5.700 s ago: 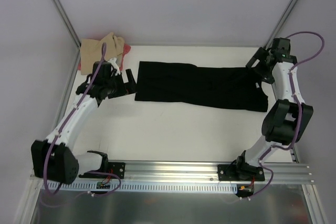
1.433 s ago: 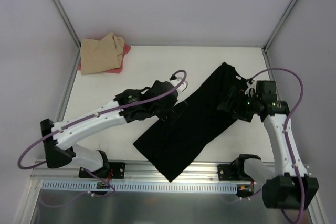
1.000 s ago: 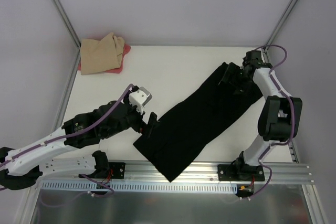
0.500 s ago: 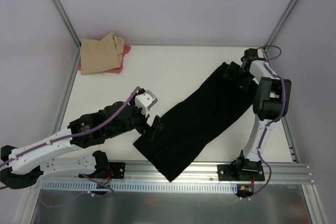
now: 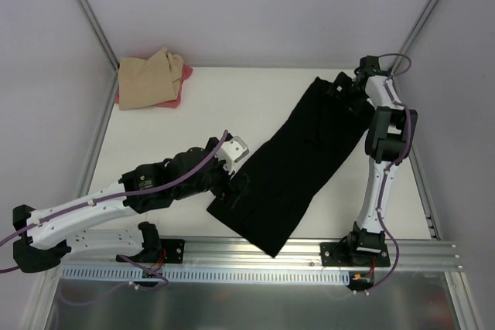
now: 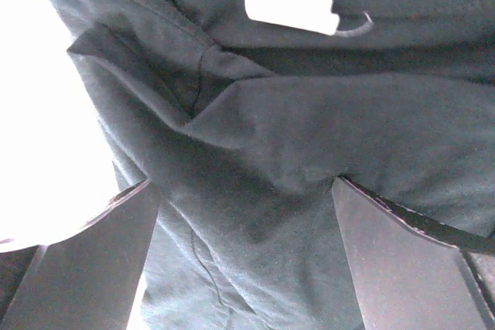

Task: Fold and stack the t-shirts
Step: Rotate the tshirt 90 degrees

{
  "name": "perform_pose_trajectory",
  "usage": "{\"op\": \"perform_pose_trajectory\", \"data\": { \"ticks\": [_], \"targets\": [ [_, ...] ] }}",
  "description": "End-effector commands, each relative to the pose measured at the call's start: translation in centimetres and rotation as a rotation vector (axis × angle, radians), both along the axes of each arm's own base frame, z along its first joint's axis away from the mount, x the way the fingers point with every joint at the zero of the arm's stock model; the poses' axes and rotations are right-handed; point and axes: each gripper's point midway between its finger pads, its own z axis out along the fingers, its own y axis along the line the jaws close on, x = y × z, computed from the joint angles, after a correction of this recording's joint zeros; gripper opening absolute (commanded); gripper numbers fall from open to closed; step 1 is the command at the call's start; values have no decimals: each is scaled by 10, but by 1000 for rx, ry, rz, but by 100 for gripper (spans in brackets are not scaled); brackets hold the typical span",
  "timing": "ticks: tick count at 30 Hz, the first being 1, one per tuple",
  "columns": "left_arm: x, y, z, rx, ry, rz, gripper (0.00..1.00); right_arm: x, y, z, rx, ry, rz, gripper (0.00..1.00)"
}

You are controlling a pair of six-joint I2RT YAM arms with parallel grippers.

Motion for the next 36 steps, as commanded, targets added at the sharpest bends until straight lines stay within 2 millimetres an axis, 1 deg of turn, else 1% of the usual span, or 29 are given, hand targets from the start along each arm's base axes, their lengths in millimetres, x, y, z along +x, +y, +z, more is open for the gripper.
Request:
{"op": "perform_pose_trajectory", "data": {
  "ticks": [1, 2, 4, 5, 6, 7, 8, 10, 11, 12, 14, 15, 16, 17, 19, 24, 25, 29, 32, 34, 36],
  "targets": [
    [3, -13, 17, -43, -40, -36, 99, 39, 33, -8, 95, -70, 50, 99],
    [4, -13, 15, -37, -42, -34, 99, 44, 39, -21, 121, -58, 57, 100],
    [6, -14, 8, -13, -46, -31, 98, 56, 53, -13, 176, -89, 81, 99],
    [8, -15, 4, 4, -50, -28, 98, 68, 62, -9, 218, -114, 71, 99],
    [9, -15, 2, 15, -50, -27, 99, 72, 73, -2, 284, -131, 89, 99],
    [10, -16, 0, 21, -51, -25, 99, 75, 81, 2, 314, -143, 94, 99],
    [13, -17, -3, 34, -55, -21, 99, 82, 87, 7, 343, -169, 85, 100],
    [14, -19, -8, 48, -57, -21, 99, 85, 102, 13, 411, -183, 102, 99],
    [16, -20, -11, 57, -57, -20, 99, 92, 107, 19, 440, -215, 107, 100],
    [18, -20, -12, 64, -62, -12, 99, 92, 117, 22, 507, -203, 104, 99],
    [20, -22, -17, 75, -60, -7, 99, 101, 125, 31, 574, -240, 116, 99],
    [20, -22, -19, 79, -58, -4, 99, 98, 145, 35, 652, -215, 136, 100],
    [20, -22, -23, 84, -53, -3, 99, 98, 156, 38, 684, -216, 153, 99],
    [21, -23, -24, 80, -51, 3, 99, 101, 163, 44, 712, -245, 174, 100],
    [20, -22, -29, 84, -42, 5, 99, 99, 178, 50, 756, -243, 199, 99],
    [16, -15, -35, 76, -20, 25, 99, 94, 197, 63, 794, -261, 251, 100],
    [16, -14, -35, 75, -18, 27, 99, 92, 204, 66, 800, -261, 267, 99],
    [13, -9, -34, 49, -10, 41, 99, 84, 221, 74, 825, -270, 322, 99],
    [12, -6, -38, 41, 1, 54, 99, 78, 233, 82, 847, -285, 372, 99],
    [11, -5, -41, 38, 10, 62, 99, 77, 234, 89, 842, -310, 392, 100],
    [11, -2, -46, 46, 19, 73, 99, 73, 232, 102, 811, -349, 416, 99]
  ]
}}
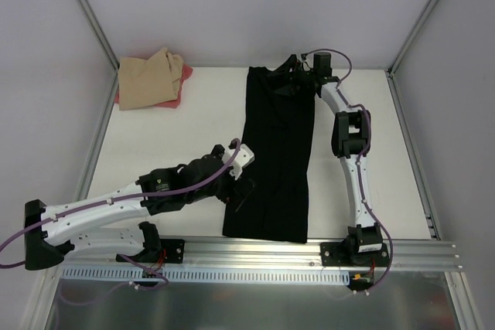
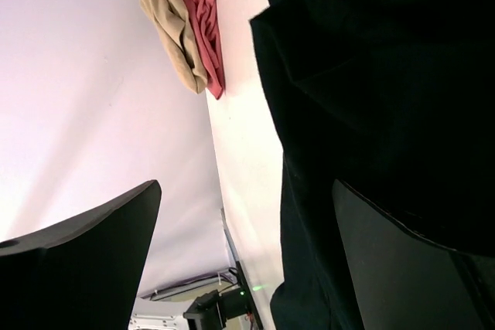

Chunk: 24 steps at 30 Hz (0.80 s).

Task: Fold and stack the t-shirts
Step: Rotate the tshirt 90 degrees

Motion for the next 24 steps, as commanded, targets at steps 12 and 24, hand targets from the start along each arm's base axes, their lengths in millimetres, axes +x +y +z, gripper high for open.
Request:
{"op": "perform_pose_trajectory", "data": {
  "ticks": [12, 24],
  "targets": [
    [-5, 5, -3, -116, 25, 52, 99, -108, -36, 120, -465, -301, 67, 100],
    [-18, 3, 1, -191, 80, 27, 99, -110, -43, 46, -573, -141, 93, 100]
  ]
}}
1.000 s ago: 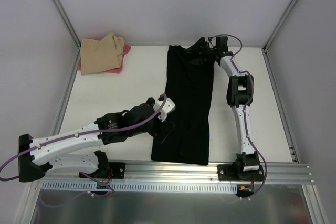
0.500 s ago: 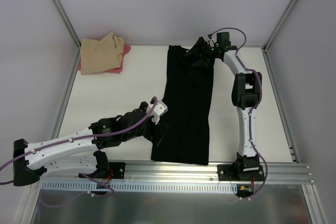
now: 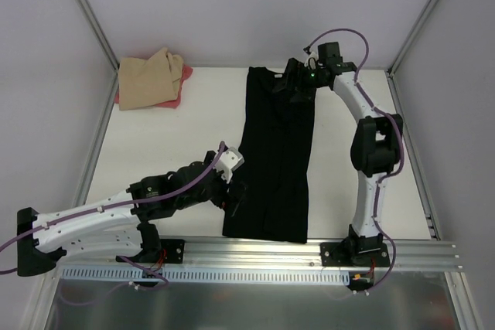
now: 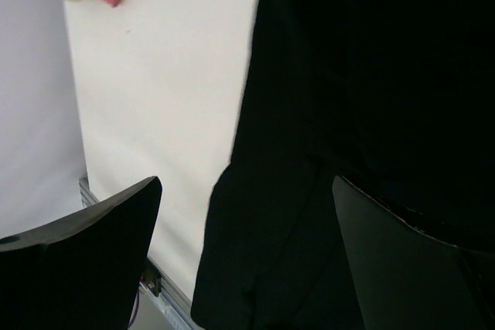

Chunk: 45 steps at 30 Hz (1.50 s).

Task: Fold and stack the t-shirts
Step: Rotate the tshirt 90 degrees

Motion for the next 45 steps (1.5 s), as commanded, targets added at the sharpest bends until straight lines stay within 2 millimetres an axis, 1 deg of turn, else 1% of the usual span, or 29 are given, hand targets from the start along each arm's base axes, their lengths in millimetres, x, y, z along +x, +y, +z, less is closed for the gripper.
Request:
{"op": "perform_pose_trajectory", "data": {
  "ticks": [1, 2, 3, 4, 7, 13, 18, 20, 22, 23, 24, 25, 26, 27, 28, 29, 30, 31, 32, 33, 34, 35, 36, 37, 39, 40, 41, 43, 45],
  "targets": [
    [-7, -1, 10, -79, 21, -3, 99, 17, -8, -57, -52, 132, -26, 99],
    [-7, -1, 11, -84, 22, 2, 99, 22, -7, -61, -48, 140, -30, 100],
    [-7, 1, 8, -75, 26, 5, 99, 32, -5, -55, -41, 114, -33, 99],
    [-6, 3, 8, -71, 23, 9, 99, 34, -4, -68, -41, 145, -36, 100],
    [-6, 4, 5, -51, 23, 11, 99, 44, -3, -71, -35, 137, -42, 99],
    [-4, 1, 0, -33, 27, 9, 99, 50, -9, -81, -33, 146, -55, 99],
    [-5, -2, -6, -20, 42, 6, 99, 47, -17, -77, -24, 139, -67, 99],
    [-5, -3, -5, -22, 43, 3, 99, 38, -20, -80, -19, 159, -63, 100],
    [-4, -3, -5, -22, 39, 8, 99, 29, -21, -60, -18, 124, -52, 99],
    [-2, -2, -8, -18, 35, 17, 99, 11, -24, -75, -37, 167, -52, 99],
    [2, 0, -9, -10, 22, 41, 99, 4, -23, -48, -42, 91, -43, 100],
    [5, 1, -10, -2, 18, 57, 99, -7, -26, -44, -62, 83, -41, 100],
    [6, 2, -13, 12, 21, 66, 99, -30, -33, -62, -113, 128, -49, 100],
    [6, 2, -18, 35, 28, 63, 99, -43, -37, -60, -132, 129, -51, 99],
    [6, 2, -20, 48, 39, 63, 99, -56, -44, -36, -144, 75, -69, 99],
    [3, 0, -22, 57, 58, 47, 99, -70, -49, -35, -156, 76, -79, 99],
    [-3, -5, -29, 53, 109, 12, 99, -99, -56, -34, -160, 75, -91, 100],
    [-8, -5, -37, 52, 145, 0, 99, -114, -60, -36, -170, 74, -100, 99],
    [-8, -11, -35, 0, 169, 2, 99, -141, -66, -55, -188, 120, -103, 100],
    [-15, -14, -39, -24, 199, -25, 99, -154, -71, -53, -197, 109, -108, 100],
    [-19, -10, -52, -21, 223, -15, 99, -165, -77, -36, -206, 50, -124, 99],
    [-21, -9, -55, -39, 233, -12, 99, -176, -80, -35, -211, 42, -126, 100],
    [-22, -10, -47, -102, 235, -3, 99, -193, -84, -44, -223, 72, -124, 99],
    [-26, -5, -58, -101, 254, 5, 99, -202, -85, -35, -213, 48, -127, 99],
    [-29, -2, -54, -149, 267, 26, 99, -216, -86, -39, -207, 80, -132, 99],
    [-31, 0, -56, -151, 277, 28, 99, -227, -84, -47, -192, 111, -122, 100],
    [-32, 1, -57, -155, 286, 30, 99, -231, -79, -44, -173, 98, -121, 99],
    [-36, 3, -61, -152, 320, 41, 99, -246, -72, -55, -180, 122, -105, 99],
    [-38, 2, -66, -141, 347, 46, 99, -254, -63, -55, -162, 122, -98, 99]
  ]
}}
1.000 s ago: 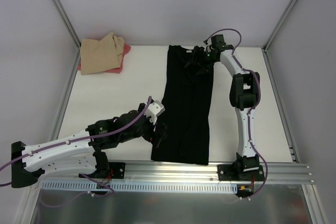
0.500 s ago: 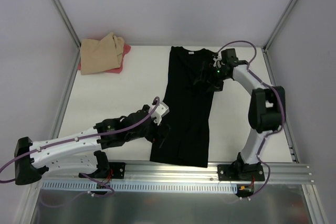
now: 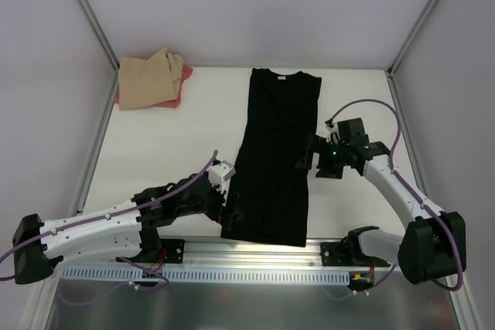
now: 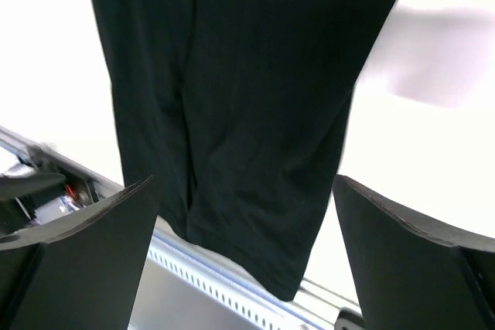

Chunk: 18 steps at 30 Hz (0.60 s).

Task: Fold and stack the t-shirts
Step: Rotate the tshirt 90 degrees

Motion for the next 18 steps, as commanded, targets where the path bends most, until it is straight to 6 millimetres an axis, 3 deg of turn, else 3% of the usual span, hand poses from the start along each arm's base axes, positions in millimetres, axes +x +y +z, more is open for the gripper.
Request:
{"op": "perform_pose_trajectory", "data": {
  "ticks": [1, 10, 18],
  "targets": [
    [-4, -13, 5, -70, 58, 10, 99, -20, 16, -5, 3, 9, 19, 100],
    [-9, -38, -5, -59, 128, -54, 99, -43, 22, -46, -13, 73, 9, 100],
    [-10, -38, -10, -54, 134, -57, 99, -53, 30, -69, -21, 119, 22, 99]
  ]
}}
